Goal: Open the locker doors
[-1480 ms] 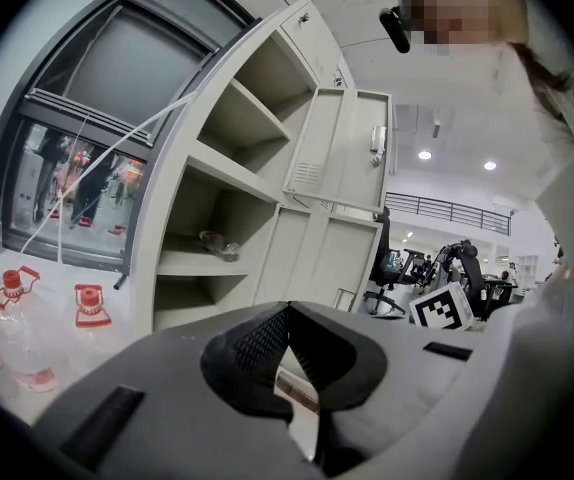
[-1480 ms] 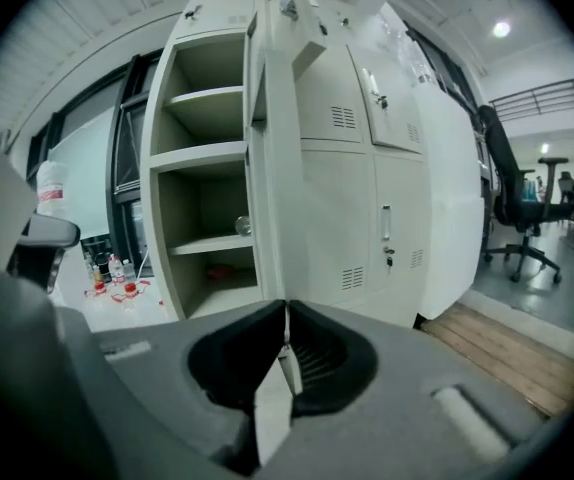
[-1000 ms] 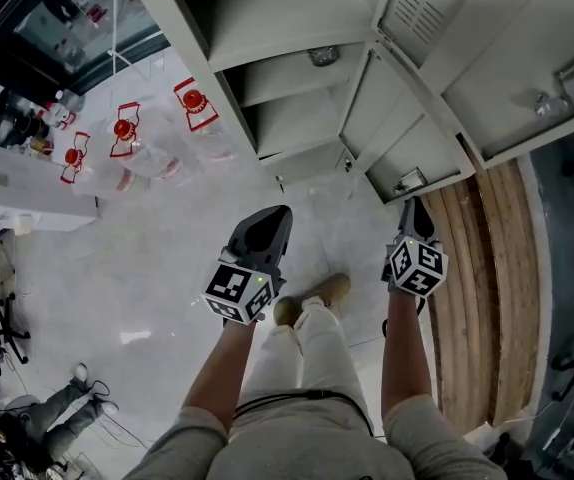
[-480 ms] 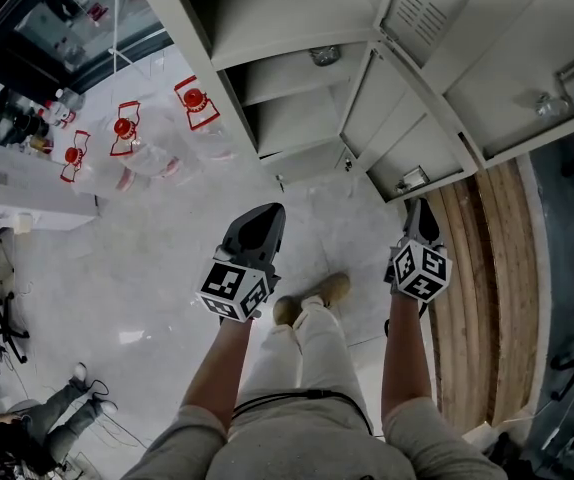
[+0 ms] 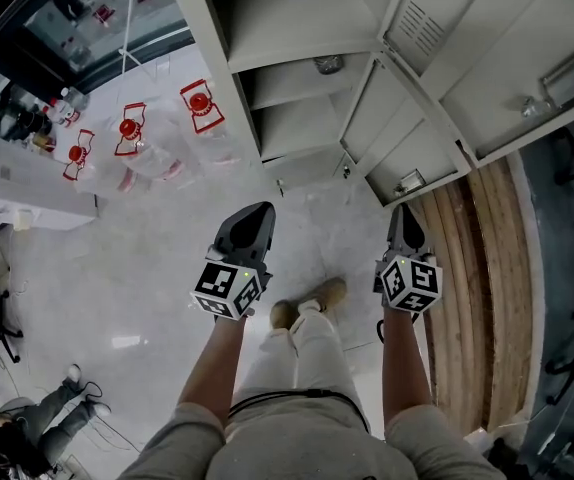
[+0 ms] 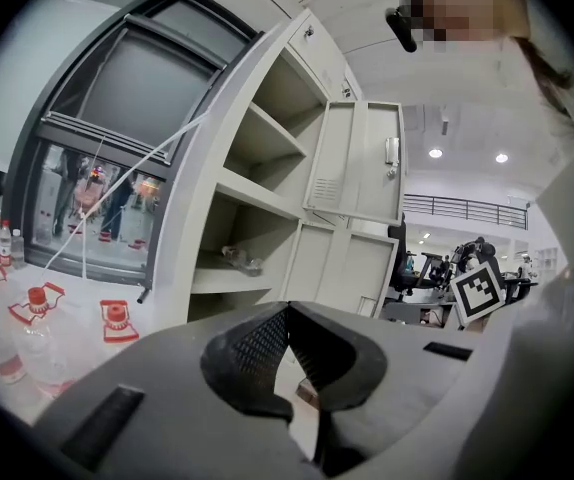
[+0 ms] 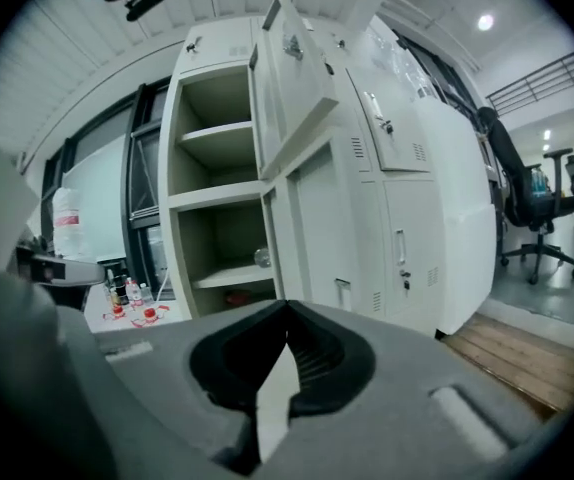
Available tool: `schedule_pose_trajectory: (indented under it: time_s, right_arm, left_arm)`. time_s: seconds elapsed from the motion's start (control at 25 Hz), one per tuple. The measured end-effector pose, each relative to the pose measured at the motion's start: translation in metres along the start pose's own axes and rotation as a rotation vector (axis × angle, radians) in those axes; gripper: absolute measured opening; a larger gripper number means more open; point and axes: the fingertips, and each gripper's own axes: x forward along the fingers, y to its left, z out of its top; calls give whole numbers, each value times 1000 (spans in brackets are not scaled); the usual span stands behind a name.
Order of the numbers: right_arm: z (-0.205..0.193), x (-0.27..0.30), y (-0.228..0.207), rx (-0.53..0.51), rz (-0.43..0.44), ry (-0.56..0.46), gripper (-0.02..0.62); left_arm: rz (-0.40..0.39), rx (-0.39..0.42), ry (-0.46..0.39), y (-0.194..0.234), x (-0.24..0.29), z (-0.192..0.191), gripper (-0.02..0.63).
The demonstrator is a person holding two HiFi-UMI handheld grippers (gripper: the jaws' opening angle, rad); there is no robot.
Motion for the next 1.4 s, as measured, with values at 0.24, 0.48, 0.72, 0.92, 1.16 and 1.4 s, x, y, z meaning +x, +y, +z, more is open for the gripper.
schedule_pose_trajectory:
  time_s: [0.24,0.48,0.72,0.92,1.16,1.4]
  right_arm:
    - [26,-21,60,-78,152,-29,-2]
    - [53,-44,88,-121,210,-70,-2]
    - [74,-63,102,-118,238,-92,-2]
    - [95,-76,112,-116,267,-115,-2]
    - [119,-93,127,-156,324,-135,-2]
    - [140,-108,140,-161,375,-158,-3]
  left_arm:
    - [21,26,-17,2,-32,14,-2]
    - [55,37,-48,10,-68,34,-2]
    - [67,54,-73,10,-92,56,-2]
    - [73,70,-99,5,-107,79,-2]
    - [89,58,-140,0,-125,104,-2]
    - [86,75,-155,-10,-144,122,-2]
